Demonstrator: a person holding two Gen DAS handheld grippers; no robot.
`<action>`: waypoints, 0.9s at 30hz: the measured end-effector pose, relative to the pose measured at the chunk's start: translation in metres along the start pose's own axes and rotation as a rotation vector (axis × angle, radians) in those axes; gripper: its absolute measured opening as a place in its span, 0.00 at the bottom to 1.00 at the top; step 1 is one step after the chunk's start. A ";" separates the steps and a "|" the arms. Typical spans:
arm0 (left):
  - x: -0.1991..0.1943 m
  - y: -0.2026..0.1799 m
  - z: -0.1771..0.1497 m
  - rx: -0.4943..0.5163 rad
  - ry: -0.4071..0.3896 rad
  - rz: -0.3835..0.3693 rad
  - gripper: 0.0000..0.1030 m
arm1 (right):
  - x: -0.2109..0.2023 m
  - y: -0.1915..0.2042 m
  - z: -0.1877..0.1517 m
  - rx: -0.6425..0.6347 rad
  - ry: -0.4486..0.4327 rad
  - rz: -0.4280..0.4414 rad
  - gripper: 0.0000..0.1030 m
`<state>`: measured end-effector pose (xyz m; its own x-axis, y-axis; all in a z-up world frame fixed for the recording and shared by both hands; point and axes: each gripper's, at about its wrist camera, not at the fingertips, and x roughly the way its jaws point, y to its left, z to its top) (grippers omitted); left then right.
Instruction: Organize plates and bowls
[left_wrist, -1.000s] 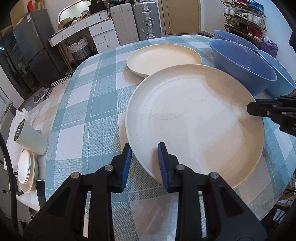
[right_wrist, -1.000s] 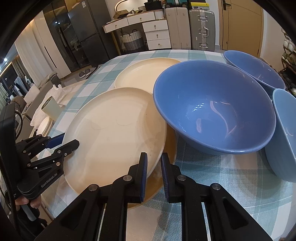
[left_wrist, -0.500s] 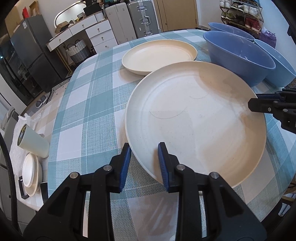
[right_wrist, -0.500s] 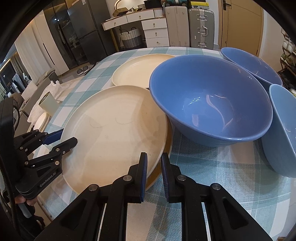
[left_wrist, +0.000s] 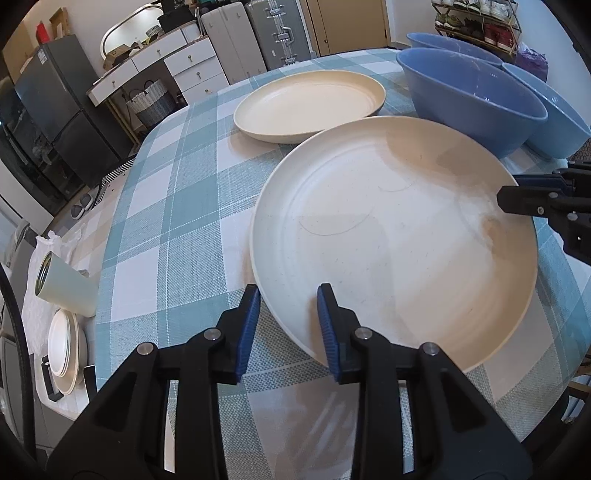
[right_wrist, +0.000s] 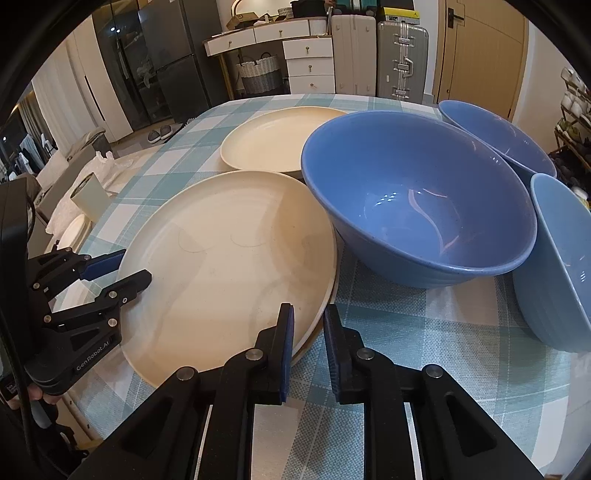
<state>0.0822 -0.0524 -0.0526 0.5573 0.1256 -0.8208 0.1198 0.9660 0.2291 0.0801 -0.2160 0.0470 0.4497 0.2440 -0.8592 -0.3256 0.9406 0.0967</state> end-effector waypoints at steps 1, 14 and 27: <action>0.000 -0.001 0.000 0.008 -0.003 0.008 0.27 | 0.000 0.000 0.000 -0.003 -0.002 -0.003 0.17; 0.001 -0.002 -0.001 0.025 -0.009 0.007 0.31 | 0.004 -0.001 -0.003 -0.019 0.005 -0.018 0.17; -0.004 0.017 0.001 -0.056 -0.026 -0.093 0.68 | -0.001 -0.001 -0.001 -0.016 -0.006 -0.019 0.18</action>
<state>0.0831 -0.0371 -0.0453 0.5671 0.0301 -0.8231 0.1261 0.9844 0.1228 0.0790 -0.2172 0.0473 0.4612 0.2281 -0.8575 -0.3306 0.9410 0.0725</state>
